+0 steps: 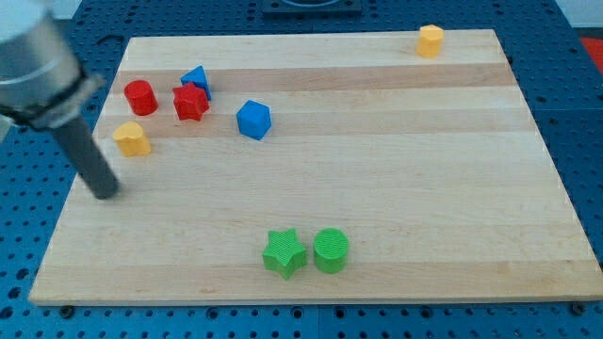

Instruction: Slid the yellow heart towards a bit right

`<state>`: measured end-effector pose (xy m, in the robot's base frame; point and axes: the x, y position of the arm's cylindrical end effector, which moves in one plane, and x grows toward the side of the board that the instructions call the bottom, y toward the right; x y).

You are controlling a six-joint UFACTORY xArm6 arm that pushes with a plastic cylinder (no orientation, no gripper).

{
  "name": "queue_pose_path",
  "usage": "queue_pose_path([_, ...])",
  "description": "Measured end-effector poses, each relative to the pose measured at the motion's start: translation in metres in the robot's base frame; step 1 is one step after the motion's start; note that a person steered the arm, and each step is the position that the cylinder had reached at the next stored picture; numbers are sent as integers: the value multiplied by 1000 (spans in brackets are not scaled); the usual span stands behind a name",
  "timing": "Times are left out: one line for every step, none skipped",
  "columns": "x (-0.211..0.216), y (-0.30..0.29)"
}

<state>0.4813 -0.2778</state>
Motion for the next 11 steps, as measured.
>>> queue_pose_path([-41,-26])
queue_pose_path([-64,-20])
queue_pose_path([-81,-3])
queue_pose_path([-79,43])
queue_pose_path([-60,54])
queue_pose_path([-45,54])
queue_pose_path([-29,54])
queue_pose_path([-25,54])
queue_pose_path([-25,54])
queue_pose_path([-25,74])
queue_pose_path([-25,95])
